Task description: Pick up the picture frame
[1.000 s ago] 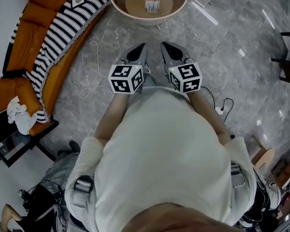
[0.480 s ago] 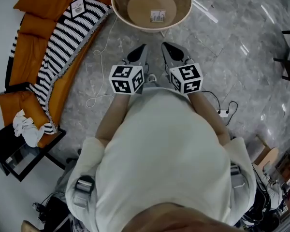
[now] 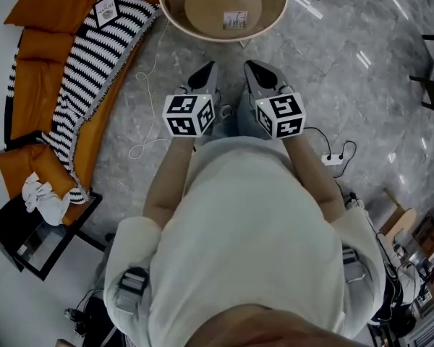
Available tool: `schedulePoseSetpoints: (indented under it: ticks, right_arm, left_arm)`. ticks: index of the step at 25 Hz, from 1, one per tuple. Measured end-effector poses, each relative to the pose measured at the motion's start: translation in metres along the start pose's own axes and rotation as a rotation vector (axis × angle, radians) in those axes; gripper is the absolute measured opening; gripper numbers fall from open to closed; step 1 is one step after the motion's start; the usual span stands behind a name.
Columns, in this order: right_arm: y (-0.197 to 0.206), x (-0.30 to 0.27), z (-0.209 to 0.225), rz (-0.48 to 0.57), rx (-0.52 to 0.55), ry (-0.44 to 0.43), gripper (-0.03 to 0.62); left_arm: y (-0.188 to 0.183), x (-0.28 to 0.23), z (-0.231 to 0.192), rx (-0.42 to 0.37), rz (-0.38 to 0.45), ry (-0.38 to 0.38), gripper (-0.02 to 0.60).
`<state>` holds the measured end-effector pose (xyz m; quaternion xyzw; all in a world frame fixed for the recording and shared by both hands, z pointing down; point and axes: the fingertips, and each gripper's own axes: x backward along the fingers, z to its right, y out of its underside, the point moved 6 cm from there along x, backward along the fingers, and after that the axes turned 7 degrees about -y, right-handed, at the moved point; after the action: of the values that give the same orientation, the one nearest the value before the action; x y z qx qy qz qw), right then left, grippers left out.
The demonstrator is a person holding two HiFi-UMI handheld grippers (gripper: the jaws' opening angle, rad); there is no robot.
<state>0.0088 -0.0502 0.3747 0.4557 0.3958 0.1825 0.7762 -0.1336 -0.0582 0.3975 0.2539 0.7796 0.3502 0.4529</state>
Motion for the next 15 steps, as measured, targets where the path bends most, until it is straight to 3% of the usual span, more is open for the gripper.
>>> schedulePoseSetpoints:
  ticks: [15]
  right_arm:
    - [0.020,-0.083,0.080,-0.092,-0.003,0.003,0.000]
  left_arm:
    - [0.024,-0.094,-0.048,0.028,-0.093,-0.065,0.000]
